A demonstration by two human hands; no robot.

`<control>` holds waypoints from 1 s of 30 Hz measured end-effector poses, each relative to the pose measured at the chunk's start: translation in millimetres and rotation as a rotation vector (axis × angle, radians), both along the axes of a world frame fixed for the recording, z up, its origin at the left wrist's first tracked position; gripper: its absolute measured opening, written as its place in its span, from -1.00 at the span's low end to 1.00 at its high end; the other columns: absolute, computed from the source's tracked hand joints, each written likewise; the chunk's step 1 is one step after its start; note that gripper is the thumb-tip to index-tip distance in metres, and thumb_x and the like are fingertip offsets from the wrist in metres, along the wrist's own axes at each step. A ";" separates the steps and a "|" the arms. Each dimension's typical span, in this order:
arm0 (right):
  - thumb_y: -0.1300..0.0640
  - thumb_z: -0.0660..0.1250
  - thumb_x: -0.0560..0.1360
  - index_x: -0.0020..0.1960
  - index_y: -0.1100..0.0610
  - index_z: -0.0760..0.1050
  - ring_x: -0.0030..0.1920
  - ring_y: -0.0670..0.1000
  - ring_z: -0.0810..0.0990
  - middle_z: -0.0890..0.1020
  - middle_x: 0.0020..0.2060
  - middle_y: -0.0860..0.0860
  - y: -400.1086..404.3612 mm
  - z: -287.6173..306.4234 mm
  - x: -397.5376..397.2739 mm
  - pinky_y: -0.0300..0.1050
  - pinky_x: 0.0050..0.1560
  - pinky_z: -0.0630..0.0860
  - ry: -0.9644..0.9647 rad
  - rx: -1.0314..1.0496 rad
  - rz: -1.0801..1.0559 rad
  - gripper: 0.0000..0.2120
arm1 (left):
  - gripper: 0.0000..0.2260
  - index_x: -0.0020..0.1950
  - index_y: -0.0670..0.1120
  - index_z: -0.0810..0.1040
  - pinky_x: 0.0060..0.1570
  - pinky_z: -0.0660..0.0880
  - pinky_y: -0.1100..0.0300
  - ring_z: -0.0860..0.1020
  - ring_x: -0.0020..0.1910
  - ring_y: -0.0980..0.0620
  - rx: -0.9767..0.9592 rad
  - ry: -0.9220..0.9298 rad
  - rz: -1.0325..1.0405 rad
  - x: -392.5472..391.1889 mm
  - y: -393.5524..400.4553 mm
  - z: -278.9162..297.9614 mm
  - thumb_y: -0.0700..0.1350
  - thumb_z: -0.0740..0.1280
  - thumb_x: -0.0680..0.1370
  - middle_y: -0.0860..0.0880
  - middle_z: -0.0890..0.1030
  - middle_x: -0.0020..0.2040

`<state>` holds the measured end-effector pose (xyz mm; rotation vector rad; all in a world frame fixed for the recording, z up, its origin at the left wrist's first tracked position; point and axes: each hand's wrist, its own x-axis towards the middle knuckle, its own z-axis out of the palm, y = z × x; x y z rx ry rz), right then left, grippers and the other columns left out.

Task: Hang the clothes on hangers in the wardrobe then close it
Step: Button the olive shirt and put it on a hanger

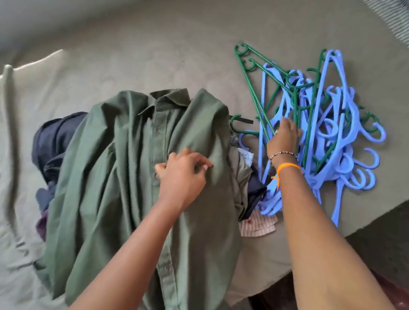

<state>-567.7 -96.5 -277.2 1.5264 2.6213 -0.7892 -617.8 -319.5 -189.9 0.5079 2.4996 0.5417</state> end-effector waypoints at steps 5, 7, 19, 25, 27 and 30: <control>0.26 0.25 0.53 0.32 0.31 0.29 0.26 0.30 0.40 0.38 0.31 0.25 45.0 -32.0 -20.7 0.09 0.19 0.36 -0.161 0.061 -0.250 -0.62 | -0.80 -0.14 0.19 0.59 -0.23 0.01 0.12 0.42 0.03 0.09 0.011 -0.020 -0.022 -8.6 -1.5 -26.3 -0.13 0.29 0.54 0.13 0.49 -0.12; 0.29 0.27 0.50 0.28 0.31 0.34 0.21 0.28 0.48 0.48 0.22 0.28 54.4 -40.4 -25.1 0.08 0.11 0.42 -0.154 0.028 -0.248 -0.64 | -0.73 -0.23 0.23 0.53 -0.27 -0.01 0.09 0.44 -0.01 0.13 0.032 -0.057 -0.015 -13.6 -0.8 -36.3 -0.14 0.30 0.54 0.11 0.49 -0.14; 0.19 0.14 0.43 0.09 0.33 0.47 -0.40 -0.24 0.47 0.52 -0.24 0.12 -44.6 17.7 -78.1 -0.43 -0.31 0.34 0.784 -0.362 -0.379 -0.68 | -0.71 0.24 -0.03 0.51 0.17 0.42 0.02 0.50 0.12 -0.03 0.412 -0.009 0.323 -67.8 25.1 9.2 -0.05 0.33 0.53 0.04 0.45 0.10; 0.30 0.22 0.39 0.04 0.08 0.38 -0.28 -0.24 0.51 0.53 -0.22 0.00 -84.5 59.4 -125.2 -0.35 -0.18 0.42 0.934 -0.775 -0.014 -0.74 | -0.82 0.14 -0.16 0.48 -0.17 0.50 0.26 0.52 -0.33 0.17 0.764 -0.356 0.428 -129.6 43.7 9.3 -0.32 0.25 0.57 -0.03 0.56 -0.26; 0.33 0.27 0.46 0.07 0.10 0.34 -0.31 -0.15 0.48 0.52 -0.21 0.01 -83.5 70.2 -147.5 -0.32 -0.26 0.40 0.979 -0.929 -0.085 -0.75 | -0.85 0.04 -0.20 0.50 -0.33 0.44 0.38 0.44 -0.47 0.24 0.722 -0.365 0.374 -144.8 35.7 6.8 -0.38 0.20 0.58 -0.01 0.49 -0.37; 0.06 0.18 0.61 -0.10 0.06 0.33 -0.51 -0.14 0.25 0.36 -0.44 -0.05 -65.1 78.8 -179.9 -0.29 -0.47 0.22 1.072 -1.031 -0.356 -0.87 | -0.81 0.19 -0.17 0.54 -0.23 0.46 0.42 0.52 -0.33 0.29 0.535 -0.497 0.135 -168.9 16.5 6.1 -0.24 0.24 0.60 0.01 0.56 -0.19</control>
